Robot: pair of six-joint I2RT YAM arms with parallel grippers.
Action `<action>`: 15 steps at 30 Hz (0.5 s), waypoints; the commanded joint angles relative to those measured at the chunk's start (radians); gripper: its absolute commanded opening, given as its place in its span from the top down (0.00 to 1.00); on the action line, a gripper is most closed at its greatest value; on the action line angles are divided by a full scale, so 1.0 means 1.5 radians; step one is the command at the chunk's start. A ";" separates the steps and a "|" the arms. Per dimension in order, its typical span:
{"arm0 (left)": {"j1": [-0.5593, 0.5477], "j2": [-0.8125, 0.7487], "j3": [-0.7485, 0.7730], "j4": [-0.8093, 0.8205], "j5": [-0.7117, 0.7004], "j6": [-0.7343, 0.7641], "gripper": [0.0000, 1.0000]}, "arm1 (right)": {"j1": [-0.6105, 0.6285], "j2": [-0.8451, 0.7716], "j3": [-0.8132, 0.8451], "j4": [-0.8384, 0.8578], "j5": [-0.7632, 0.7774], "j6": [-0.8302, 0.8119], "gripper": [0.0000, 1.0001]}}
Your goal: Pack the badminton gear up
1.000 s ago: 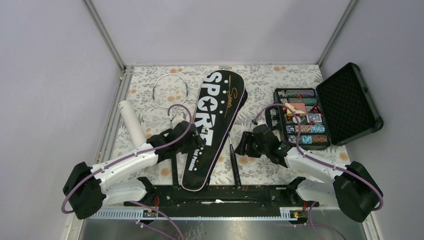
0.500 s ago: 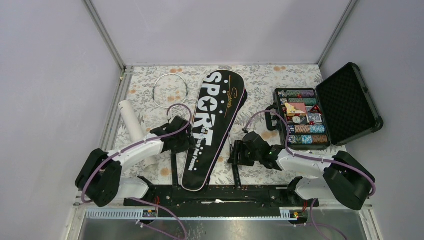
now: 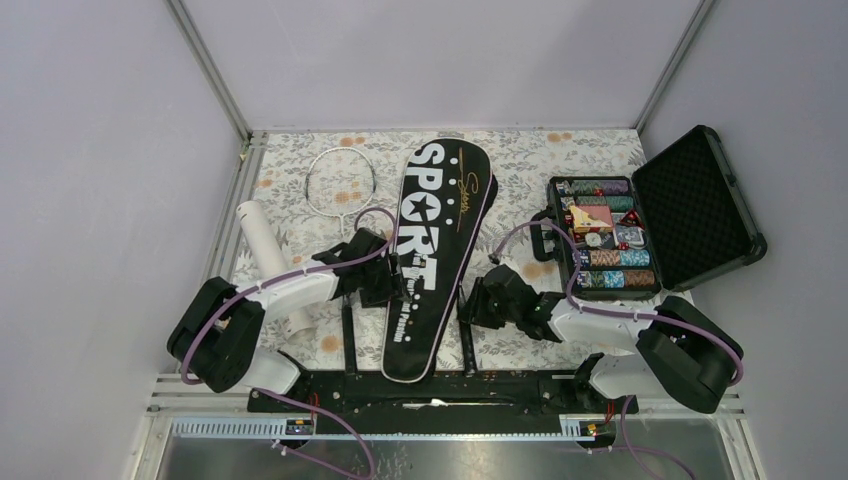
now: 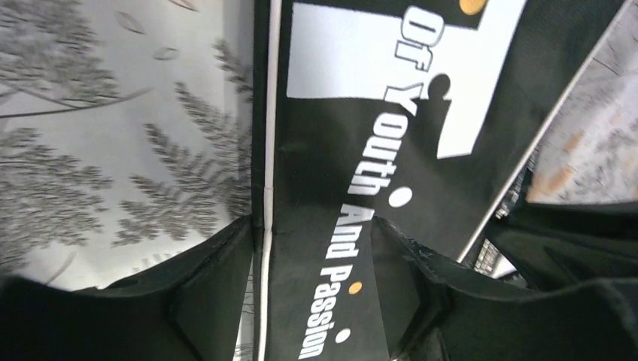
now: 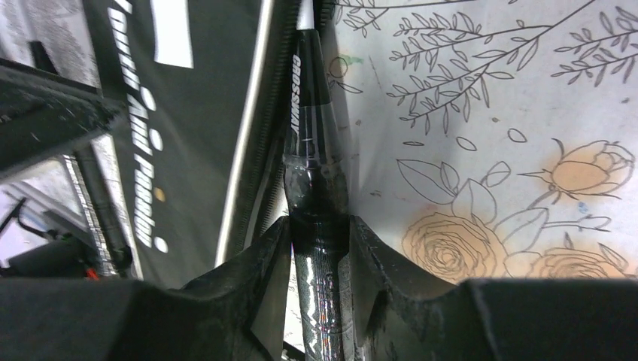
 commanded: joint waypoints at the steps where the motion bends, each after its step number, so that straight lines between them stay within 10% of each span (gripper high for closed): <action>1: -0.017 -0.025 -0.017 0.112 0.098 -0.036 0.42 | 0.004 -0.013 -0.048 0.130 0.015 0.072 0.65; 15: -0.093 0.028 -0.017 0.216 0.144 -0.110 0.44 | 0.004 -0.027 -0.141 0.406 0.044 0.199 0.69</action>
